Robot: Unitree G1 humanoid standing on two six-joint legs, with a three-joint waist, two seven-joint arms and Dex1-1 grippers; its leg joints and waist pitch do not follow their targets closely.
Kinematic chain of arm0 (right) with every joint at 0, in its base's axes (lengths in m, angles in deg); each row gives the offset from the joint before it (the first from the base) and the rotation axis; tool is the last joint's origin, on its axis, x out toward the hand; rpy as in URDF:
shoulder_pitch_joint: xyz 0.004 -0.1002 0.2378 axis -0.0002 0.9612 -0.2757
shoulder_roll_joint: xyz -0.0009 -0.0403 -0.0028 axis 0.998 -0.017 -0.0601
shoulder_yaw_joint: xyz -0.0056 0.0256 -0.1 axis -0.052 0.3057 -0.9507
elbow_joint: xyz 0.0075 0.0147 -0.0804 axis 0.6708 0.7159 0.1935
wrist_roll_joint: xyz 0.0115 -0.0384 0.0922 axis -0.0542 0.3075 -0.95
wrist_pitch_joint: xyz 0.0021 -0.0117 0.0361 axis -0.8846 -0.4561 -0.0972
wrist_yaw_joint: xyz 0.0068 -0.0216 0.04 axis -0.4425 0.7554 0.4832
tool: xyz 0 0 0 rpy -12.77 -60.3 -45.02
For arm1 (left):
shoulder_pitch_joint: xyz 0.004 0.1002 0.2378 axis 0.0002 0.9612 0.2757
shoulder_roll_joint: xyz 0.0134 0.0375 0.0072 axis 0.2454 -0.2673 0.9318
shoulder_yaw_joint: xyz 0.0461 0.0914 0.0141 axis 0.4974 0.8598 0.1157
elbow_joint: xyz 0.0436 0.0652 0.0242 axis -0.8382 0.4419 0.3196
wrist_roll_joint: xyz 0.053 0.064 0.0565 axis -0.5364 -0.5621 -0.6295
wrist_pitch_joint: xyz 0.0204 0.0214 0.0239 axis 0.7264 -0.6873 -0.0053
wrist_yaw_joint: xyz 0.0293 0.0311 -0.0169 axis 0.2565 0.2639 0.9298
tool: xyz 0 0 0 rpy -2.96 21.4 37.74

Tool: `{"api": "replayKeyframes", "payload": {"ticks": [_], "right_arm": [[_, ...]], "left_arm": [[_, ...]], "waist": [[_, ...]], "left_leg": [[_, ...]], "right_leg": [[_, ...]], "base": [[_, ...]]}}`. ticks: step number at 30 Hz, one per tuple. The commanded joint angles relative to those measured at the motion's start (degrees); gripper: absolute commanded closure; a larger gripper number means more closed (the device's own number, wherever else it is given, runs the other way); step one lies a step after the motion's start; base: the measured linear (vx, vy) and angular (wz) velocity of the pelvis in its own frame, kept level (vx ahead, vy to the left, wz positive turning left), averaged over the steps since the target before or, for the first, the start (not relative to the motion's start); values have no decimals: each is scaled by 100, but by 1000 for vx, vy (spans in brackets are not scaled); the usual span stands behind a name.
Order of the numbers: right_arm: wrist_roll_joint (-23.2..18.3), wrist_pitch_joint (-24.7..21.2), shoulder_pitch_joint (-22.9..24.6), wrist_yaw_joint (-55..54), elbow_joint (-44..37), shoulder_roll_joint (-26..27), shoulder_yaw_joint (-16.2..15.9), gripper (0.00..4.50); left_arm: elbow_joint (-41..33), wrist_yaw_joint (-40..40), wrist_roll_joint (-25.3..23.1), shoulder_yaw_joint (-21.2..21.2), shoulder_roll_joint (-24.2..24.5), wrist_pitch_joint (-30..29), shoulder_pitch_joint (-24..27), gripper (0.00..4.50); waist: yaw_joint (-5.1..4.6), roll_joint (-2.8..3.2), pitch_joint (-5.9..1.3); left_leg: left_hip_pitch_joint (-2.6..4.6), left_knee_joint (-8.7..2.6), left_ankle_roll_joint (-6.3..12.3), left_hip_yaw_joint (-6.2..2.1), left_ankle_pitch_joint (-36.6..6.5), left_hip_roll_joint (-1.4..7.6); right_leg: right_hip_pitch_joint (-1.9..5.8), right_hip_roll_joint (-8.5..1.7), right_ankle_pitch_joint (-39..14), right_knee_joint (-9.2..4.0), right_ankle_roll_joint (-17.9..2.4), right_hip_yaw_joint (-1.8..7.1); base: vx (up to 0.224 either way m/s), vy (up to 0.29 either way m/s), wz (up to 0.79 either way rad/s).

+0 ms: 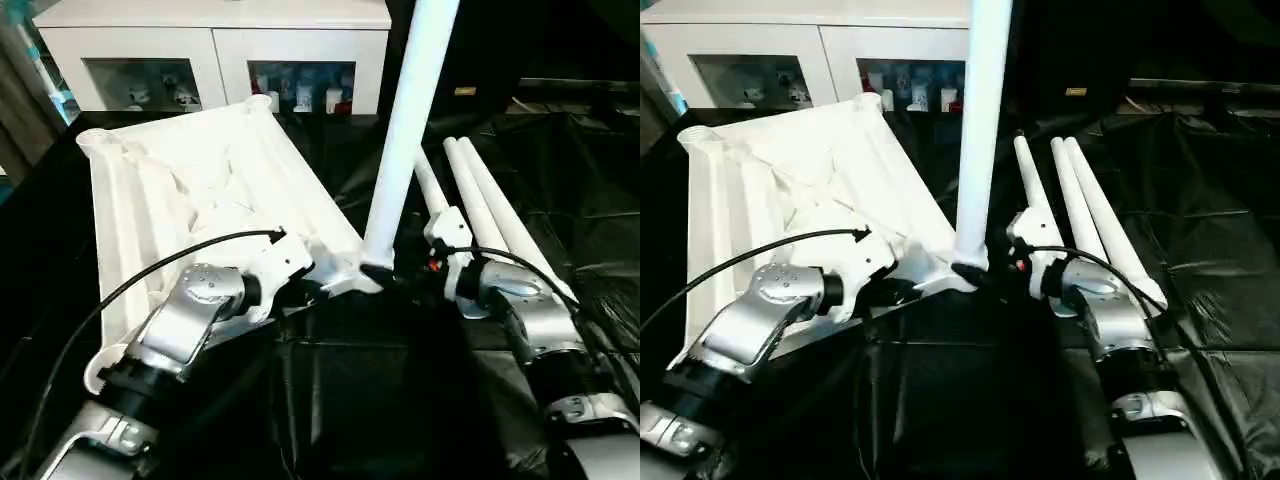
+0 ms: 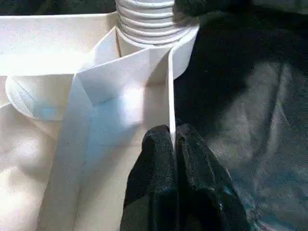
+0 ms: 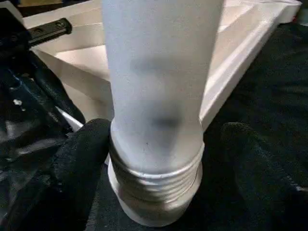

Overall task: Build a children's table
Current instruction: Insert table leg to table base

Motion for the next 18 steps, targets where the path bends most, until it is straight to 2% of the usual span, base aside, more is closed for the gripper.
{"api": "replayKeyframes", "payload": {"ticks": [1, 4, 5, 8, 15, 18], "right_arm": [[25, -32, -77, 50, -19, -76, -48, 80], [17, -58, -85, 60, -33, -84, -53, 91], [5, -81, -85, 81, -51, -90, -74, 113], [8, -74, -59, 160, -49, -95, -118, 128], [-31, -133, 23, 183, -37, -41, -101, 174], [4, -332, 97, -329, 174, 140, -28, 179]], "left_arm": [[-191, -210, 136, 144, 18, 83, 57, 450], [-231, -244, 140, 155, 54, 83, 84, 450], [-257, -279, 142, 170, 85, 84, 105, 450], [-271, -327, 124, 173, 108, 96, 122, 450], [-252, -285, 136, 164, 96, 36, 121, 450], [-42, 32, 88, 59, -61, -103, 21, 450]], "waist": [[-4, -66, -569], [-8, -59, -572], [-10, -59, -575], [-8, -50, -573], [-10, -59, -577], [-17, -55, -560]], "left_leg": [[164, -401, 492, -214, -717, 444], [166, -402, 489, -217, -710, 444], [167, -402, 478, -220, -722, 444], [167, -403, 455, -221, -789, 444], [169, -404, 423, -224, -783, 446], [169, -416, 390, -227, -859, 447]], "right_leg": [[287, -366, -741, -334, -1296, 316], [286, -358, -673, -325, -1314, 310], [289, -355, -653, -320, -1321, 309], [292, -362, -649, -325, -1341, 310], [297, -360, -612, -317, -1350, 311], [297, -367, -718, -335, -1340, 316]], "base": [[0, 0, 0], [0, 0, 0], [0, 0, 0], [0, 0, 0], [0, 0, 0], [0, 0, 0]]}}
